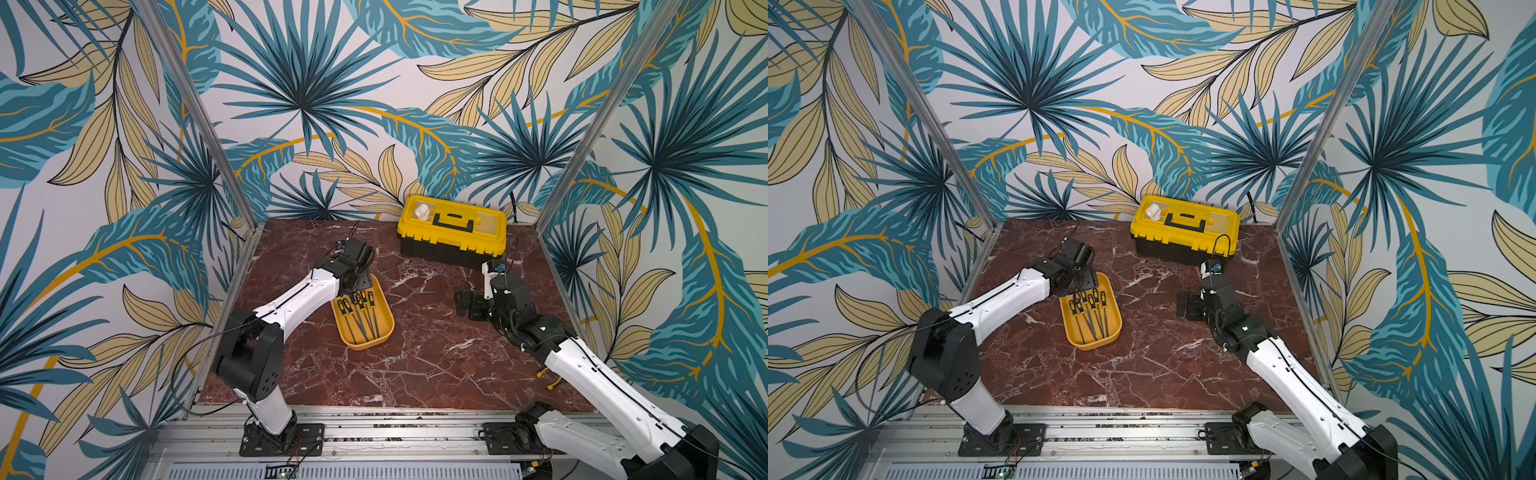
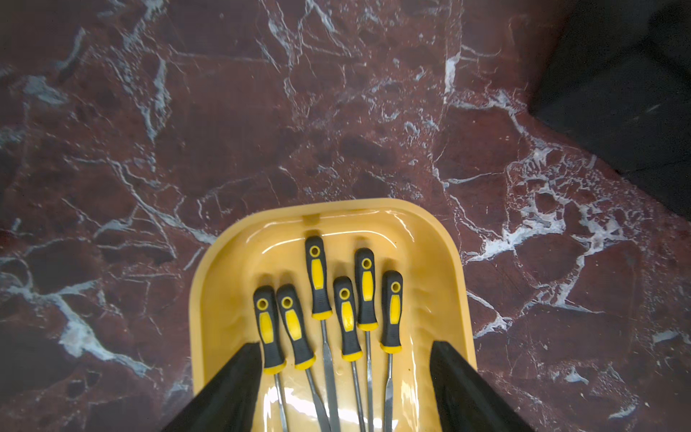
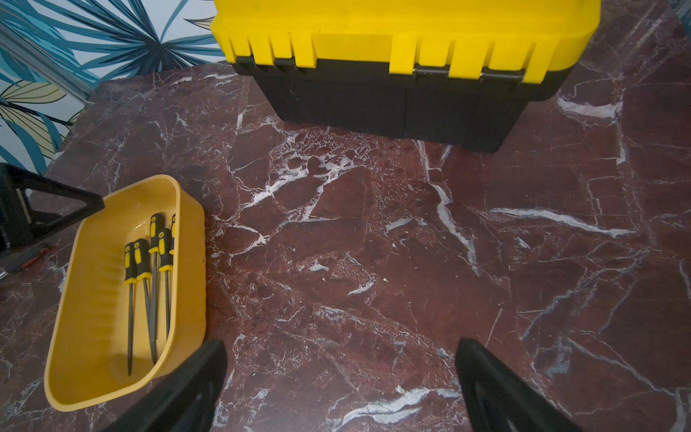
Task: Take the file tool out of the storage box
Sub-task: Pick up the file tool from the storage box.
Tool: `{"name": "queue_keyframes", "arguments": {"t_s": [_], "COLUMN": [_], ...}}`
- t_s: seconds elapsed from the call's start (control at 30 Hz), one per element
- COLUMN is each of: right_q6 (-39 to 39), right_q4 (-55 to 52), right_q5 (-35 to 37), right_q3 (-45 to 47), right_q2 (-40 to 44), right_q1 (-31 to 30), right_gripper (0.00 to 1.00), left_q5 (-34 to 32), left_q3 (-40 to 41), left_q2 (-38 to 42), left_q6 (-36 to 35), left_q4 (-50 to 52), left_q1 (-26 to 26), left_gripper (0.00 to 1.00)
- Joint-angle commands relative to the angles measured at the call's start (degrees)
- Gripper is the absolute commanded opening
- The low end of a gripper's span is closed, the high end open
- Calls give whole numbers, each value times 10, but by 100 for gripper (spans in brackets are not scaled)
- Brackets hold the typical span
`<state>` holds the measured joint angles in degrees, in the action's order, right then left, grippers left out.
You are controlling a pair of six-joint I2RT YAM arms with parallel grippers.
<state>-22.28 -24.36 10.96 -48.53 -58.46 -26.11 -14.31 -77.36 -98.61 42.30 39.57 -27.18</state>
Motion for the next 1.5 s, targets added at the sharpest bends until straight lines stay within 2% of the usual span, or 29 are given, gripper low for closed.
{"name": "queue_keyframes", "arguments": {"t_s": [0.0, 0.17, 0.33, 0.47, 0.63, 1.0, 1.47], "right_q6": [-12, -17, -19, -17, -14, -15, -6], "right_q4": [-23, -24, -25, -27, -31, -31, -43], "right_q5": [20, 25, 25, 27, 28, 38, 45], "right_q3": [-7, 1, 5, 5, 5, 6, 3], "right_q2": [-7, -6, -6, -7, -7, -8, -7], "right_q1": [-13, -23, -28, -31, -32, -35, -34], "right_gripper": [100, 100, 100, 100, 100, 100, 100], "left_q5": [-27, -36, -33, -23, -19, -13, -13], "left_q3": [-41, -52, -60, -61, -63, -64, -63], "left_q2": [-26, -57, -86, -103, -115, -142, -166], "left_q6": [55, 88, 100, 105, 104, 112, 113], "left_q4": [46, 53, 50, 36, 24, 17, 15], "left_q1": [-8, -12, -13, -12, -13, -14, -16], "left_gripper": [71, 54, 51, 42, 41, 29, 29]}}
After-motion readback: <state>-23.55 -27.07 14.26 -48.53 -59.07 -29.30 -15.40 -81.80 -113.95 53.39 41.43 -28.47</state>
